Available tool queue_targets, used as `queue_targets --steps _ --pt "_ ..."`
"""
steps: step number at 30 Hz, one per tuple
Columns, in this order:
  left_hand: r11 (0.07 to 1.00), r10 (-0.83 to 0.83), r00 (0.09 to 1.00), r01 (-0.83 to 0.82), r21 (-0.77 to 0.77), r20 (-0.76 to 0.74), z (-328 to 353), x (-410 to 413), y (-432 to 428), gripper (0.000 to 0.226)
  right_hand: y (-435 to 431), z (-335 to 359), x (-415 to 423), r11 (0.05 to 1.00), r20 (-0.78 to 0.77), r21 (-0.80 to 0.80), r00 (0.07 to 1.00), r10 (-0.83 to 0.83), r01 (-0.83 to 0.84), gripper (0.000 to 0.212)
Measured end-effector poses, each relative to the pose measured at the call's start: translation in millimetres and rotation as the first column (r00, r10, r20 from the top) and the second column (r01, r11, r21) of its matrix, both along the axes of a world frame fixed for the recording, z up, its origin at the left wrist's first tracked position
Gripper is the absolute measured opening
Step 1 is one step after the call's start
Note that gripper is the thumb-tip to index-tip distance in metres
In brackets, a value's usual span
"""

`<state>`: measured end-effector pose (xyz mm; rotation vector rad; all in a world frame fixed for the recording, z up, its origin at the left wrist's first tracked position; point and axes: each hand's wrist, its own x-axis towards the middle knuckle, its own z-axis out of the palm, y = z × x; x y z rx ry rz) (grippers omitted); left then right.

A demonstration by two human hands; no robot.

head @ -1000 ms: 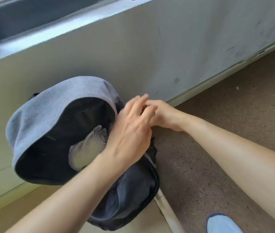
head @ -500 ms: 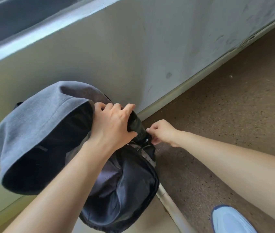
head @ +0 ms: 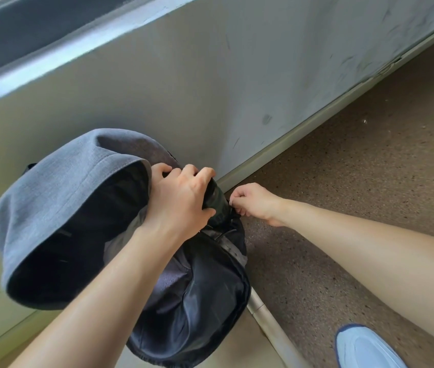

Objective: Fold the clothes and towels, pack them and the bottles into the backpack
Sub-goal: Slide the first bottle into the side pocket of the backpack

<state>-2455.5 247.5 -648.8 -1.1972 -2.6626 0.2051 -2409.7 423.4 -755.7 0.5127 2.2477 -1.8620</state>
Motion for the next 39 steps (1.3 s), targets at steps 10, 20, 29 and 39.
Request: queue_targets --steps 10,20,29,39 --pt "0.971 0.174 0.983 -0.182 -0.155 -0.066 -13 28 12 0.052 3 -2 -2 1.000 -0.061 0.017 0.998 -0.009 0.010 0.012" --pt "0.968 0.151 0.955 -0.090 -0.236 0.255 15 2 0 0.065 3 -1 -5 0.999 -0.031 0.031 0.999 0.014 -0.013 0.013" --pt "0.956 0.251 0.917 -0.185 -0.227 0.310 11 -6 15 0.055 -3 0 -5 0.998 -0.062 0.064 0.998 -0.001 0.004 0.015" --pt "0.976 0.122 0.960 -0.070 -0.207 0.251 9 -8 -2 0.074 -6 3 -8 0.991 0.037 0.132 0.999 0.028 -0.033 0.021"
